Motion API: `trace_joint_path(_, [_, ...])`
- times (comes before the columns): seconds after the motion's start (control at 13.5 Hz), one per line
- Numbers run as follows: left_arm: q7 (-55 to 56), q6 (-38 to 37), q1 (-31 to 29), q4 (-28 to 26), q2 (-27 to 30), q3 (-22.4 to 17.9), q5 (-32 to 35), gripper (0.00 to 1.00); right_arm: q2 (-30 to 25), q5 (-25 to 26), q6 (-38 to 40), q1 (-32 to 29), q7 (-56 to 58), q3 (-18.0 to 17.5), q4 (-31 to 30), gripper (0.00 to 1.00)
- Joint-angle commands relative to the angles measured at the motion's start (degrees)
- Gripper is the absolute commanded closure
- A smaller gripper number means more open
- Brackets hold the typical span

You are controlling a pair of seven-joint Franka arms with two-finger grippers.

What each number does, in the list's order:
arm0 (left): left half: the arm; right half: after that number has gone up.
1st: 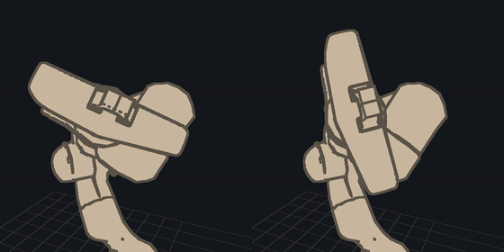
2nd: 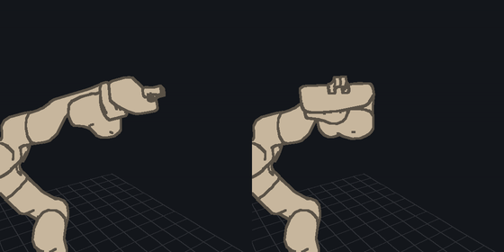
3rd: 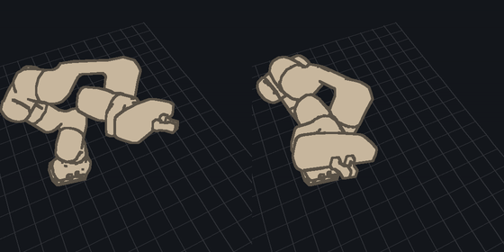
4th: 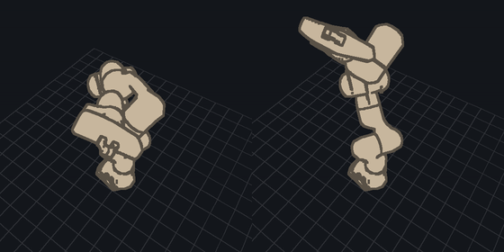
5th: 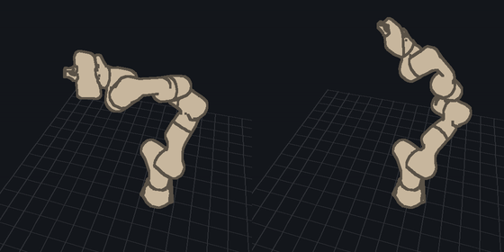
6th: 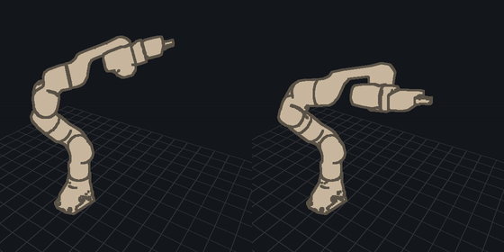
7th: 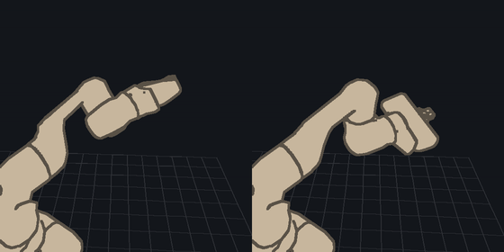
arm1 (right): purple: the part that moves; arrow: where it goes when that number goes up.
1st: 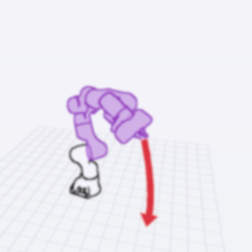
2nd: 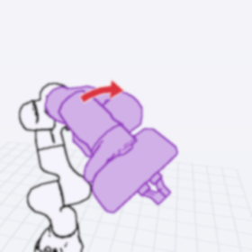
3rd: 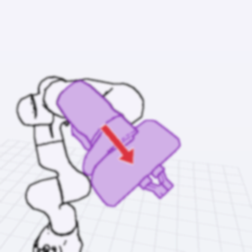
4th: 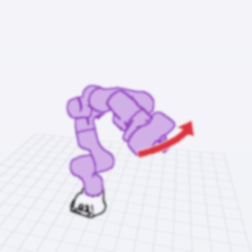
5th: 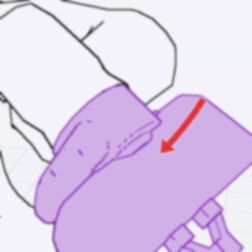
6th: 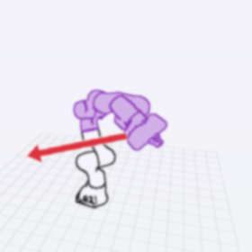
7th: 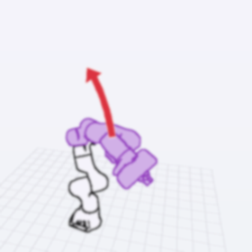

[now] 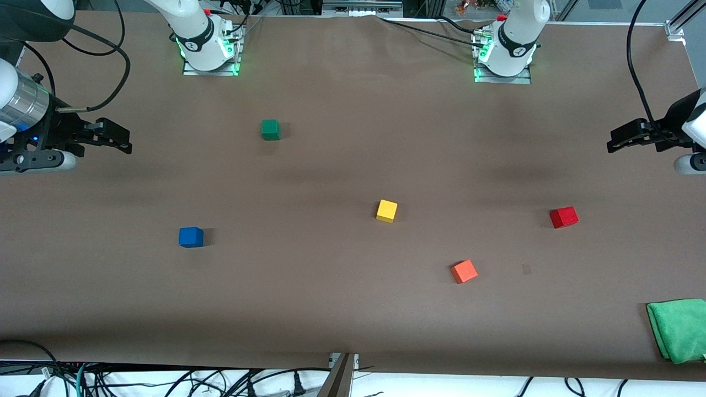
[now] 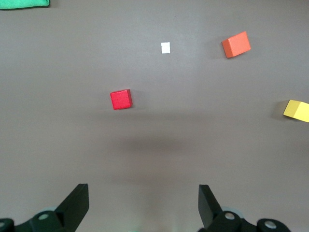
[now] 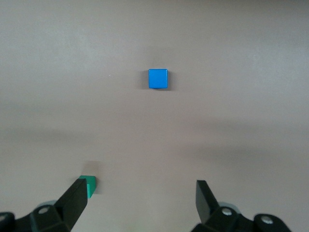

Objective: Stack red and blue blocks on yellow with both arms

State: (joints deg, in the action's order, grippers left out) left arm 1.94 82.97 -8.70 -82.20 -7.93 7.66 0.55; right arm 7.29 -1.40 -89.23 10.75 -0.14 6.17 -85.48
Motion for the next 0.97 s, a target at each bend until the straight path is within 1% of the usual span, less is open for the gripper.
trace_joint_path(0.0, [-0.4,-1.8,0.3,2.7,-1.3,-0.1,0.1,0.00,0.2,0.7,1.1,0.0,0.6,-0.4,1.3,0.01])
trace_joint_path(0.15, [-0.8,-1.7,-0.2,2.7,-1.9,-0.1,0.0,0.00,0.4,0.6,1.2,-0.1,0.8,-0.4,3.1,0.01])
trace_joint_path(0.22, [-0.8,-1.7,-0.4,2.7,-3.3,-0.2,-0.1,0.00,0.4,0.6,1.3,-0.1,0.8,-0.4,3.2,0.01])
trace_joint_path(0.37, [-1.1,-1.1,-3.7,2.5,-5.9,-0.3,-1.0,0.00,0.4,0.7,1.3,-0.1,0.7,-0.4,3.1,0.01])
trace_joint_path(0.45, [-1.1,-0.4,-4.8,2.6,-8.2,-0.3,-1.0,0.00,0.4,0.8,1.3,0.0,0.6,-0.4,3.1,0.01])
trace_joint_path(0.67, [-1.0,7.0,-5.9,1.6,-15.2,-0.4,-0.1,0.00,0.7,0.8,1.6,0.1,0.4,-0.5,2.3,0.01])
trace_joint_path(0.74, [-1.0,10.2,-6.1,0.8,-17.0,-0.4,0.0,0.00,1.3,0.8,1.6,0.1,0.0,-0.5,0.8,0.01])
trace_joint_path(0.89, [-0.9,18.5,-6.9,-3.3,-19.6,-0.4,0.0,0.00,3.1,0.8,-0.8,0.1,-0.4,-0.5,-3.3,0.01])
